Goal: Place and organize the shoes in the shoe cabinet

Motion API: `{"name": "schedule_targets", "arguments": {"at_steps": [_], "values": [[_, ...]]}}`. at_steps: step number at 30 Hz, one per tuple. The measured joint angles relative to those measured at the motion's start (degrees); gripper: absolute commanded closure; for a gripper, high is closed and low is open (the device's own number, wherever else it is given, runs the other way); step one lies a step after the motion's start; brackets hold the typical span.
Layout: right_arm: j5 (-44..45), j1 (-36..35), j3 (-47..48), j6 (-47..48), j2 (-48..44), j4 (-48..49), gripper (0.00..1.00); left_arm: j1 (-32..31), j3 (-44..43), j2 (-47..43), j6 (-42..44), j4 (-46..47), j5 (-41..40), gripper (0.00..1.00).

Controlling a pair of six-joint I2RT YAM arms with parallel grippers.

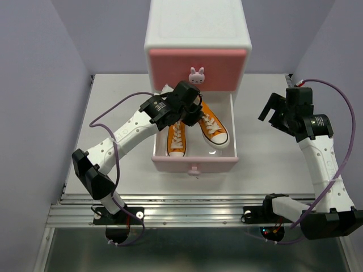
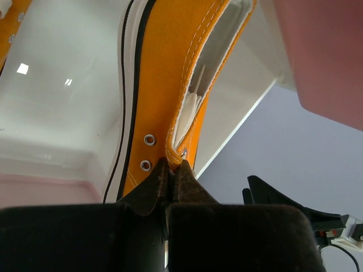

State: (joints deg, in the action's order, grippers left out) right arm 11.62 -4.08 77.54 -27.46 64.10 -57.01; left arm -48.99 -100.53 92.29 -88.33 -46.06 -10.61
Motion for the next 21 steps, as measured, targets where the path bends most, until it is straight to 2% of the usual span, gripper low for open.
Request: {"name": "schedule_targets", "arguments": {"at_steps": [10, 21], "values": [[0.04, 0.00, 0.00, 0.26, 0.00, 0.00, 0.00, 1.99, 2.62, 1.77, 8.20, 4.02, 3.04, 1.00], [0.17, 0.00, 0.00, 0.28, -0.04, 0.00, 0.00, 2.93, 4.15, 4.55, 22.23, 6.75, 0.96, 1.00]]}}
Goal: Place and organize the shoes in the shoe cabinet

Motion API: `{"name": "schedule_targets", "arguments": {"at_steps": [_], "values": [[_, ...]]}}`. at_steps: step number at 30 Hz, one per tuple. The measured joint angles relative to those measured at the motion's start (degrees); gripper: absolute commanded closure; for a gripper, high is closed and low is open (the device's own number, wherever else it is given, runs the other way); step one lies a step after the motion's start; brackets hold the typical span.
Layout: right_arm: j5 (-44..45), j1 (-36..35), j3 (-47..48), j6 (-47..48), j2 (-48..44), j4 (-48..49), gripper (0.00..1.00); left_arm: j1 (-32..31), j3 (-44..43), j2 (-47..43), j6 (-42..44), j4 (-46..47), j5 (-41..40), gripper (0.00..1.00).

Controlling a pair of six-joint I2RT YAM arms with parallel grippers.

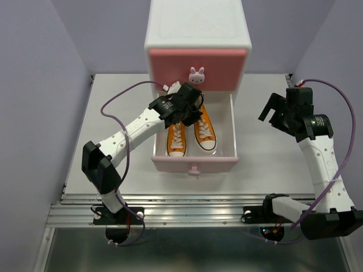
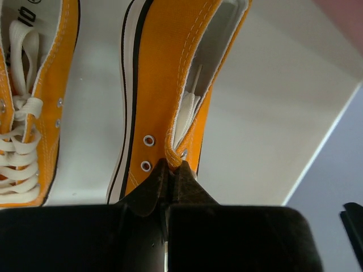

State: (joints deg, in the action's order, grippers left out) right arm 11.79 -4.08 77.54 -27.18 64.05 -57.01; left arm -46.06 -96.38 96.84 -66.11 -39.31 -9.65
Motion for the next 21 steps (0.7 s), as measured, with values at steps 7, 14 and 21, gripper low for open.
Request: {"name": "schedule_targets", "arguments": {"at_steps": [7, 14, 21], "values": [[0.00, 0.00, -0.02, 0.00, -0.17, 0.00, 0.00, -0.17, 4.20, 0.00, 8.96, 3.15, 0.46, 1.00], [-0.02, 0.00, -0.04, 0.04, -0.48, -0.02, 0.00, -0.33, 7.91, 0.00, 13.40, 7.65, 1.11, 1.00], [-0.02, 0.00, -0.31, 0.26, -0.72, -0.07, 0.00, -0.35, 11.63, 0.00, 14.12, 11.32, 1.49, 1.00]]}}
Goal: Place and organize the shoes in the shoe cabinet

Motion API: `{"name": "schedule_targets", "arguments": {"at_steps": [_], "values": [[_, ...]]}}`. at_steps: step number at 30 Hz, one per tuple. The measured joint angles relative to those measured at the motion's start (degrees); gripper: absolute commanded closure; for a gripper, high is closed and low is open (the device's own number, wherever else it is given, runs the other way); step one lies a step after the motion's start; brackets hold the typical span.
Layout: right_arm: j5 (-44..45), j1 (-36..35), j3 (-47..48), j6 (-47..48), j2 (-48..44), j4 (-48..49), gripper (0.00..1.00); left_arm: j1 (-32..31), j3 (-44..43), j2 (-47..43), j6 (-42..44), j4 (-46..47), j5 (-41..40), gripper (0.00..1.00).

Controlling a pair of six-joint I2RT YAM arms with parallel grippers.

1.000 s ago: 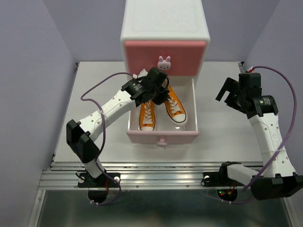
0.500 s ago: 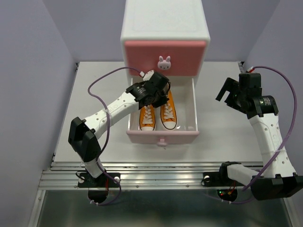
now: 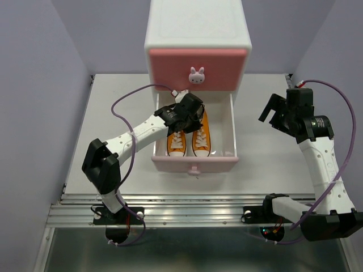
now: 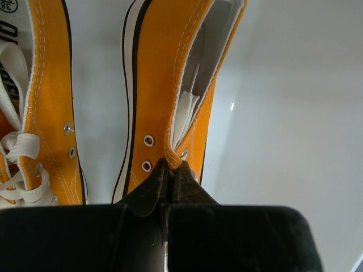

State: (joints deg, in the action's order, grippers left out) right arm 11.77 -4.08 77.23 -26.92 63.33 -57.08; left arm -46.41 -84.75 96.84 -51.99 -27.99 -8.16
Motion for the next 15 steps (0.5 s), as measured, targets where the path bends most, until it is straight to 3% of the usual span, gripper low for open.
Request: {"name": "schedule_targets", "arguments": {"at_steps": [15], "values": [[-0.09, 0.00, -0.35, 0.04, -0.02, -0.37, 0.00, 2.75, 6.03, -0.28, -0.26, 4.59, 1.73, 1.00]]}}
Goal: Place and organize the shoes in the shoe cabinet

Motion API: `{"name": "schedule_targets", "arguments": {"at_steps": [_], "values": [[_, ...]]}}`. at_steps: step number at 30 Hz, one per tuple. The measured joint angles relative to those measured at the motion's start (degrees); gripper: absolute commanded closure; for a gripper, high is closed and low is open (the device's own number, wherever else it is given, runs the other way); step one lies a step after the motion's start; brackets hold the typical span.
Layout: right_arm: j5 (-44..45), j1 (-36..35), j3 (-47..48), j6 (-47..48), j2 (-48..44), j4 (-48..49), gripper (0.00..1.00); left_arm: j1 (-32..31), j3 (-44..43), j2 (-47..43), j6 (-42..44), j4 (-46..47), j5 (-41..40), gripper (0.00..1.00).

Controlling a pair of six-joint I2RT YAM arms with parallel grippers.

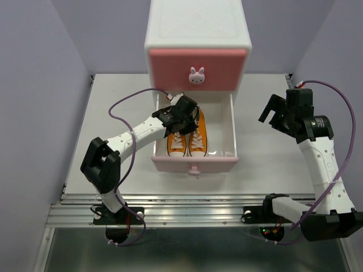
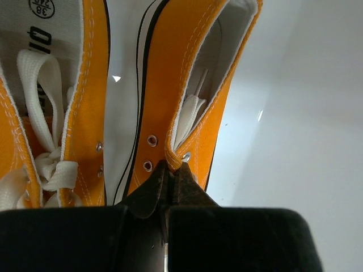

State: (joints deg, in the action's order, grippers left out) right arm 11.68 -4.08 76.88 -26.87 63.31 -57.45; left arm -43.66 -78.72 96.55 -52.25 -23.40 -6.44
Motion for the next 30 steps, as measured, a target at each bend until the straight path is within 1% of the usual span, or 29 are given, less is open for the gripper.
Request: {"name": "schedule_targets", "arguments": {"at_steps": [13, 20, 30], "values": [[-0.11, 0.00, -0.17, 0.09, 0.17, 0.00, 0.00, 1.33, 0.57, -0.66, 4.79, 0.00, 1.55, 1.00], [-0.11, 0.00, -0.90, 0.09, 0.22, -0.02, 0.00, 1.40, -0.55, -0.74, 5.97, -2.19, 0.85, 1.00], [-0.11, 0.00, -0.90, 0.09, 0.24, -0.02, 0.00, 1.77, -4.02, -0.22, 8.92, -9.18, 0.90, 1.00]]}}
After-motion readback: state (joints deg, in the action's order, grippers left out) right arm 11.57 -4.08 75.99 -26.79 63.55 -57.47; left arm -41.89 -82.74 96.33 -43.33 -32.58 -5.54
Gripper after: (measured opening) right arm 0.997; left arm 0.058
